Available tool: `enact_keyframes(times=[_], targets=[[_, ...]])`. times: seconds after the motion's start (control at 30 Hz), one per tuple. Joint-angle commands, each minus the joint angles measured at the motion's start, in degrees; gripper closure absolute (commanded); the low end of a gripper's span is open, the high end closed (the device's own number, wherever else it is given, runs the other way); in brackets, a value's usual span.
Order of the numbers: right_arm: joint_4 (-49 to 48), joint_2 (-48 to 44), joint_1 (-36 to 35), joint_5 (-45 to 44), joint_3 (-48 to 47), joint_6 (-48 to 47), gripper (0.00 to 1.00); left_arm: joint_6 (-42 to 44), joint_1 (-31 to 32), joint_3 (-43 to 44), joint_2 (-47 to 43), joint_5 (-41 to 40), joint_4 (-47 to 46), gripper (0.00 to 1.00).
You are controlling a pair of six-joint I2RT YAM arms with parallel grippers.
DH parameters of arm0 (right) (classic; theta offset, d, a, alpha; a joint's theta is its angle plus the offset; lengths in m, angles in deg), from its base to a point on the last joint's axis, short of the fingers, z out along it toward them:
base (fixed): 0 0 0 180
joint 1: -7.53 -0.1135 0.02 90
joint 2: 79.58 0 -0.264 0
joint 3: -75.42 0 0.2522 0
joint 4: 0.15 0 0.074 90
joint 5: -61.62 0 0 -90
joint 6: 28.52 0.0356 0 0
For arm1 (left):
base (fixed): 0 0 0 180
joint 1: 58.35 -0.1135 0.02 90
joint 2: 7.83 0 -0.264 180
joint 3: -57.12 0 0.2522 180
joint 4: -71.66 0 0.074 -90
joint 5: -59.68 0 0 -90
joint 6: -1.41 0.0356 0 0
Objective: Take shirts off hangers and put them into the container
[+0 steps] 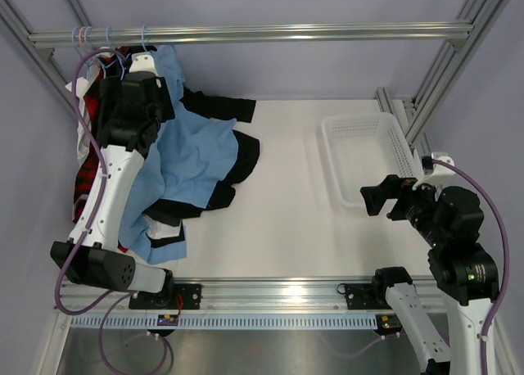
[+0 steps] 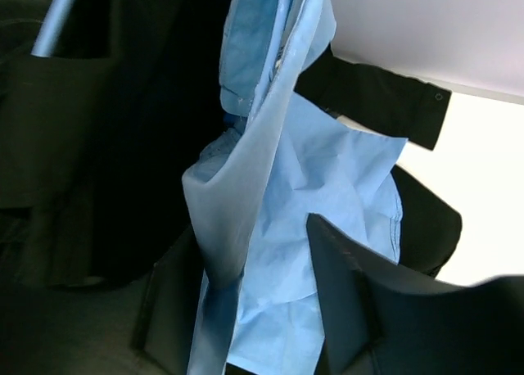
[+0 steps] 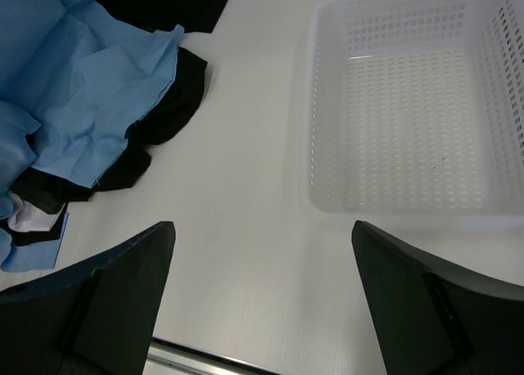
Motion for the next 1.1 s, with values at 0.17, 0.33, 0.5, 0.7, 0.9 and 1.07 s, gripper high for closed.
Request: enact_keyframes(times=[0.17,0.33,0.5,0.7,0.9,1.07], targets=[[-1.63,-0.97,-0.37,2.2,0.13,-0.37,0.0,3.49,-0.11,4.18,0.56,4.23,-5.2,1.0],[-1.19,-1.41,-0.37,2.81,-0.22,-0.46,0.01,5.43,-0.11,4.63,-3.12,8.03,-9.23,1.0],[-0.84,-1.67,-0.46,3.43,-0.83,-0.46,0.01,7.1,-0.11,6.47,-6.12,10.84,-11.35,1.0],[-0.58,-2.64,-0.38,3.87,-1.36,-0.54,0.01,7.01,-0.03,8.76,-9.01,14.97,-11.79,1.0],[-0.14,-3.08,-0.38,3.87,-2.15,-0.81,0.01,7.36,-0.03,8.76,-12.44,16.73,-13.64,1.0],[0.13,-3.26,-0.38,4.04,-2.68,-0.98,0.0,6.49,-0.03,8.84,-13.94,18.75,-13.03,1.0]])
